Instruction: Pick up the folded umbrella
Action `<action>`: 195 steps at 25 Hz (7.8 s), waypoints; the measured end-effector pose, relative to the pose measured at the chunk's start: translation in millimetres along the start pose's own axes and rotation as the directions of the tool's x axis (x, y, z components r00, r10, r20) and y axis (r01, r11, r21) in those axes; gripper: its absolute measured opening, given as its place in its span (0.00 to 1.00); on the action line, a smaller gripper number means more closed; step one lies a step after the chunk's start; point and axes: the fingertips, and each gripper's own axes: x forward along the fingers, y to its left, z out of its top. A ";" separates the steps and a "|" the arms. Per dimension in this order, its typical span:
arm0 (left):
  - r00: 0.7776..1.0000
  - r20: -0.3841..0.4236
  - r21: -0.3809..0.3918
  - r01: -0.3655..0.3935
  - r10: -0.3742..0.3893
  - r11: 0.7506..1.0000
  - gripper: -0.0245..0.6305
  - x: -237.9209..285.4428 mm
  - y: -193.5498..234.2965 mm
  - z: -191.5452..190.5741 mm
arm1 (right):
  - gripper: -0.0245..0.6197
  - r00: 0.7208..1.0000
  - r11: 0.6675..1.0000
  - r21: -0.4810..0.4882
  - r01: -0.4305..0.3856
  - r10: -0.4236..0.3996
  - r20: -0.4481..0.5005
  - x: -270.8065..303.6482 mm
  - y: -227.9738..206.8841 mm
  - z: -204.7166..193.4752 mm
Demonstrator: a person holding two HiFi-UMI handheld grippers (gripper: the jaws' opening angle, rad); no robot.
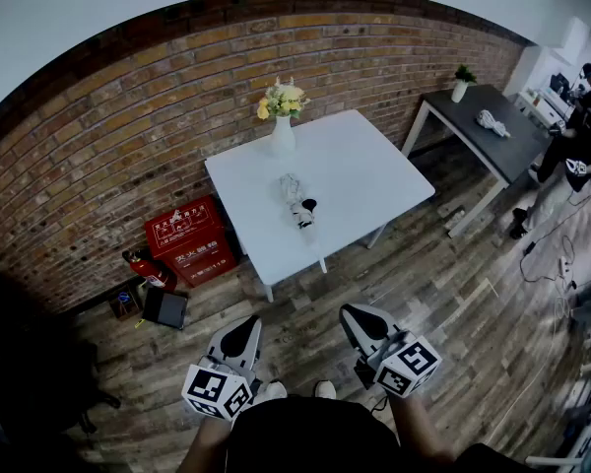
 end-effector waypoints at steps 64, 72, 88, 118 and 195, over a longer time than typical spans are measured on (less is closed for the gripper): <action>0.998 -0.035 -0.068 -0.062 0.060 0.996 0.06 26.3 114.2 -4.9 | 0.07 0.986 0.998 -0.026 0.063 -0.066 -0.150 102.9 -20.6 -38.8; 0.996 -0.038 -0.062 -0.085 0.083 0.994 0.06 76.2 130.7 13.1 | 0.07 0.985 1.000 -0.001 0.026 -0.026 -0.171 141.1 -67.4 -28.8; 0.980 -0.047 -0.061 -0.195 0.193 0.979 0.06 183.0 144.2 30.8 | 0.07 0.962 0.993 0.027 -0.116 0.119 -0.245 201.4 -164.8 -16.2; 0.965 -0.105 -0.069 -0.249 0.241 0.966 0.06 228.8 183.0 23.1 | 0.07 0.929 0.994 -0.003 -0.114 0.105 -0.355 251.8 -222.4 -57.4; 0.955 -0.294 -0.126 -0.001 -0.037 0.992 0.06 301.3 254.8 -27.2 | 0.44 0.672 0.979 -0.079 0.187 -0.186 -0.717 362.9 -297.5 -199.6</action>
